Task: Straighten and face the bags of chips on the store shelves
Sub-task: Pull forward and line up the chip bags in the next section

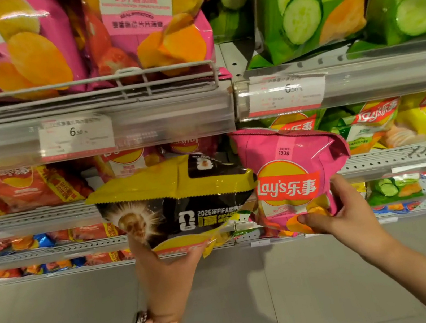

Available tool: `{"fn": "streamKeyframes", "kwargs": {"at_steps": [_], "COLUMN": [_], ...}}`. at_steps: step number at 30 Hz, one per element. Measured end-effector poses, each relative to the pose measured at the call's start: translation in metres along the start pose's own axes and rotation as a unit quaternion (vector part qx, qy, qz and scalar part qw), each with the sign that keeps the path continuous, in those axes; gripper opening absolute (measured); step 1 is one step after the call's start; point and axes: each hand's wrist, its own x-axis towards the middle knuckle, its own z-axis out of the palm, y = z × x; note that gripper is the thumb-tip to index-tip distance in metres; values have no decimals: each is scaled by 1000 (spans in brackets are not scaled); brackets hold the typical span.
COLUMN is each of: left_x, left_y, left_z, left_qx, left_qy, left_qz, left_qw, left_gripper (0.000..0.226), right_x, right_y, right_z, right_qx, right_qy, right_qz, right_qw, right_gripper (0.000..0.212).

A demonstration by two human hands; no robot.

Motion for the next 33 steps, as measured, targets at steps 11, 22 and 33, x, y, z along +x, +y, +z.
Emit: {"fn": "streamKeyframes", "kwargs": {"at_steps": [11, 22, 33], "left_x": [-2, 9, 7], "left_y": [0, -16, -20], "left_z": [-54, -94, -110], "left_qx": [63, 44, 8], "left_qy": [42, 4, -5], "left_qz": [-90, -104, -100], "left_qw": [993, 994, 995], "left_gripper": [112, 115, 114], "right_x": [19, 54, 107], "right_y": [-41, -60, -66], "right_z": [65, 127, 148], "right_qx": [13, 11, -59], "right_qy": [-99, -62, -50], "right_qz": [-25, -72, -26], "right_qw": [995, 995, 997], "right_gripper": [56, 28, 30]}}
